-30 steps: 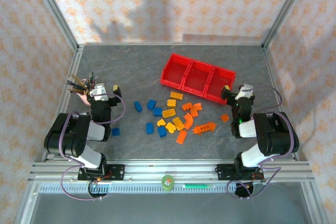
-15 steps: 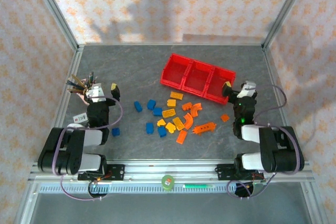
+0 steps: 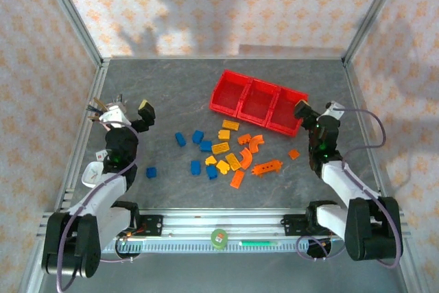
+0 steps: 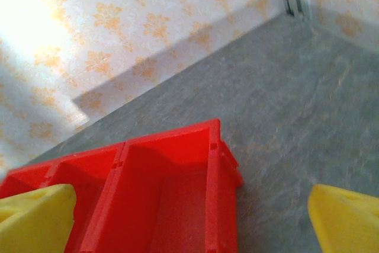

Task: Sort the legos into containers by color
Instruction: Pick up the lego from the middle-right of the table.

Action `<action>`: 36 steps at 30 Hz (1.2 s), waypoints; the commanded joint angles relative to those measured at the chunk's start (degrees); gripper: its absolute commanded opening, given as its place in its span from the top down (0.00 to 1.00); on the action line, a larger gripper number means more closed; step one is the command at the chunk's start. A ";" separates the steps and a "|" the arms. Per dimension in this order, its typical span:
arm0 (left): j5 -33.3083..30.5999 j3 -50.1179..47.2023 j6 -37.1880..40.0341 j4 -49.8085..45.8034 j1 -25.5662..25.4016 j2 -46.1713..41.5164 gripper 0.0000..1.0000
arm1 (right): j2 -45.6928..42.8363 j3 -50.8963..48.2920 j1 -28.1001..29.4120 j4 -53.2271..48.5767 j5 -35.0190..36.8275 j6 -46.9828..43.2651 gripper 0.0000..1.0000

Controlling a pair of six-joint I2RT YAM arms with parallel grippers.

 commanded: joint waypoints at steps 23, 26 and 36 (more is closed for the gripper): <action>12.39 0.21 -19.02 -30.58 -9.29 -14.65 0.01 | -3.42 7.55 5.38 -37.26 -9.52 9.34 0.00; 12.41 0.68 -20.17 -32.82 -12.82 -14.67 0.01 | -3.05 8.78 6.60 -40.55 -8.77 8.91 0.00; 5.38 3.24 -23.39 -34.09 -26.66 -11.83 0.01 | -1.14 7.22 6.79 -45.76 -2.64 10.47 0.00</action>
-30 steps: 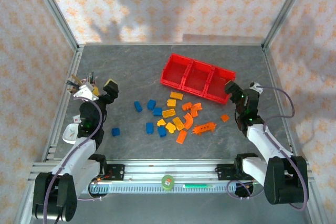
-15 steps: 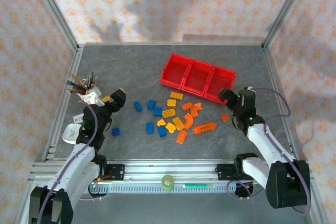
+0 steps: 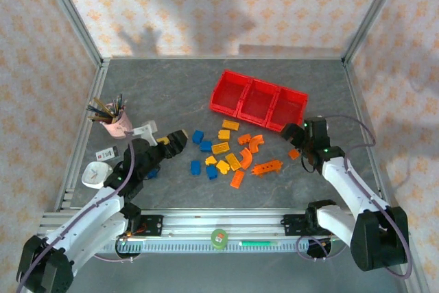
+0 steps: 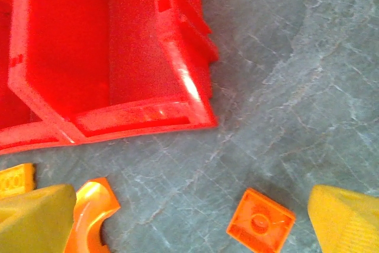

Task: Sort the legos into containers by color
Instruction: Pick up the lego from the middle-right of the table.

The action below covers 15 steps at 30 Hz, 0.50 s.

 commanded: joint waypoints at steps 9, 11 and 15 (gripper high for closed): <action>-6.30 8.00 -0.38 0.62 -12.31 11.69 0.01 | 4.95 -0.97 2.47 -5.06 10.80 5.75 0.06; -7.06 9.48 0.45 0.36 -14.23 13.82 0.01 | 5.36 -1.27 3.14 -5.02 11.32 6.70 0.09; -7.67 11.79 2.22 0.91 -17.34 17.70 0.01 | 7.24 -0.73 5.80 -5.46 14.55 8.64 0.11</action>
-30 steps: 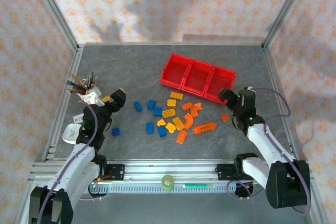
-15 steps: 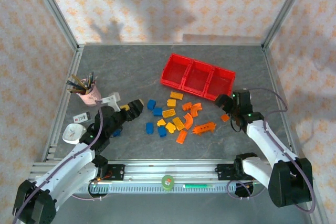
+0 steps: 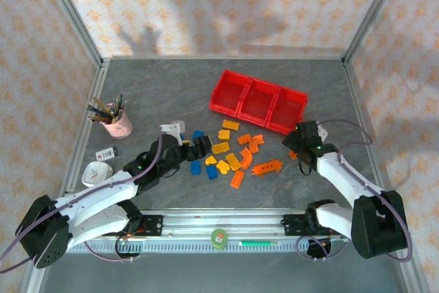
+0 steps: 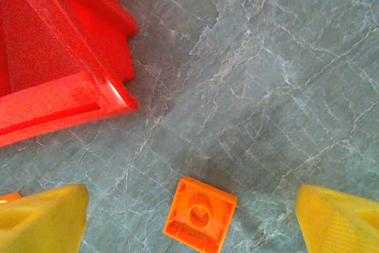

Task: Sort the legos into containers by color
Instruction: Pick up the lego from the middle-right of the table.

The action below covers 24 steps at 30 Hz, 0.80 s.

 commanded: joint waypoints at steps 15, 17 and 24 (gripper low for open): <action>-3.61 6.98 3.78 1.68 -6.04 8.24 0.01 | 7.92 0.13 7.27 0.80 9.53 10.10 0.32; -3.61 6.98 3.76 1.92 -6.25 8.33 0.01 | 8.51 0.13 7.51 1.83 9.06 9.94 0.35; -3.87 7.20 3.50 1.87 -6.47 8.69 0.01 | 12.07 0.66 7.79 2.97 9.02 9.69 0.45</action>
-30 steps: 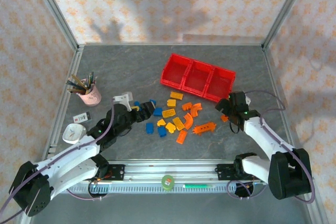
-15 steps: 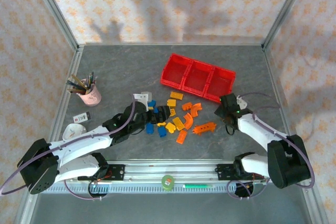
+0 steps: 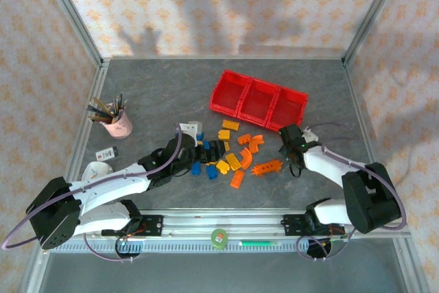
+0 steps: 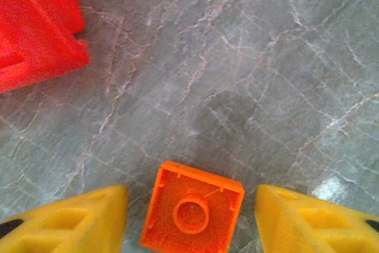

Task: Sort the legos into containers by color
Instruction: Pick up the lego from the middle-right of the table.

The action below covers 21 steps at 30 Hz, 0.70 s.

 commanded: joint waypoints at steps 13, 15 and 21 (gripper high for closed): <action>-1.89 2.17 0.60 1.53 -0.53 -0.43 0.01 | 0.80 0.68 0.49 1.27 0.66 -2.64 0.64; -1.98 2.02 0.63 1.62 -0.47 -0.79 0.01 | -0.01 0.84 0.56 0.57 0.82 -3.55 0.66; -3.55 2.50 1.07 -0.27 -0.49 -2.74 0.01 | -4.09 3.15 1.47 -3.51 1.01 -5.65 0.68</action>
